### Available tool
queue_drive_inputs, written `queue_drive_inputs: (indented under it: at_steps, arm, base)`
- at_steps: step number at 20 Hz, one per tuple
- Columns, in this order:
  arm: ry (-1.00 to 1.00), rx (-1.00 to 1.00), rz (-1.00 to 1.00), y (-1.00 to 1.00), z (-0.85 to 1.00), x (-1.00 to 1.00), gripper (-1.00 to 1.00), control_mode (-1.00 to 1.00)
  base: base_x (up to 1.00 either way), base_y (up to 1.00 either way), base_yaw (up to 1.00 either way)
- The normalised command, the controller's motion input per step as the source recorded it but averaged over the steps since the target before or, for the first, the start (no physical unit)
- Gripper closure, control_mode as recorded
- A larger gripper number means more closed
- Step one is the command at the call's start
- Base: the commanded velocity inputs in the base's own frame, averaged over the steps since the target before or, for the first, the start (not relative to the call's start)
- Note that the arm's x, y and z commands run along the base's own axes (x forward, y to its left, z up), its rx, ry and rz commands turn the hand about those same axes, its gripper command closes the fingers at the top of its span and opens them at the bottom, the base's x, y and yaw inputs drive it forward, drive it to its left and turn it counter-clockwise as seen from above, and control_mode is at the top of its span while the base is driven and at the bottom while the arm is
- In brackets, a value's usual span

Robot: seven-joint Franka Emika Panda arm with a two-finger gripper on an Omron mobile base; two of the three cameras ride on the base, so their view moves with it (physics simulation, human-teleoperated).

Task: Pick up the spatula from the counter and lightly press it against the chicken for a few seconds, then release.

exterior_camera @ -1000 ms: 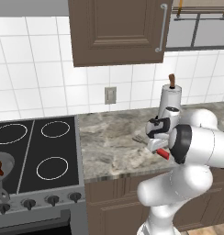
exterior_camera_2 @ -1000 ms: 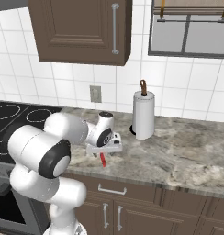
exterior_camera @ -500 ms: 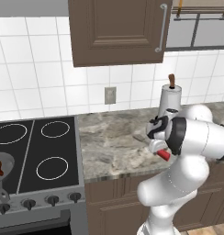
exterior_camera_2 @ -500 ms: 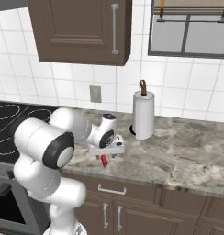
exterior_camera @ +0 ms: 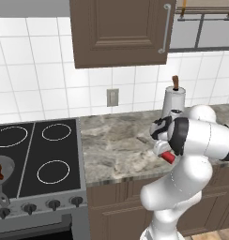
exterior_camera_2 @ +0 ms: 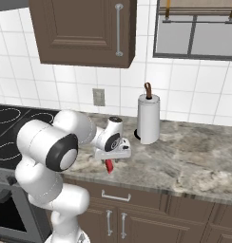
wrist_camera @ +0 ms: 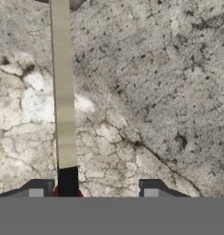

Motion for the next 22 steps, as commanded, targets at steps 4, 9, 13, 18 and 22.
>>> queue_drive_inputs:
  at_steps: [4, 9, 13, 18, 22]
  arm:
    - [-0.02, 0.0, 0.01, 0.0, 0.0, -0.2, 1.0, -1.0]
    - [-0.04, 0.0, 0.0, 0.0, 0.04, -0.27, 1.0, -1.0]
    - [-0.03, 0.02, 0.0, 0.0, 0.15, -0.29, 1.0, -1.0]
    - [0.01, 0.04, 0.0, 0.0, 0.31, -0.25, 1.0, -1.0]
    - [0.09, 0.07, 0.0, 0.0, 0.46, -0.21, 1.0, -1.0]
  base:
    - [0.0, 0.0, 0.0]
    - [0.0, 0.0, 0.0]
    - [0.0, 0.0, 0.0]
    - [0.0, 0.0, 0.0]
    - [0.0, 0.0, 0.0]
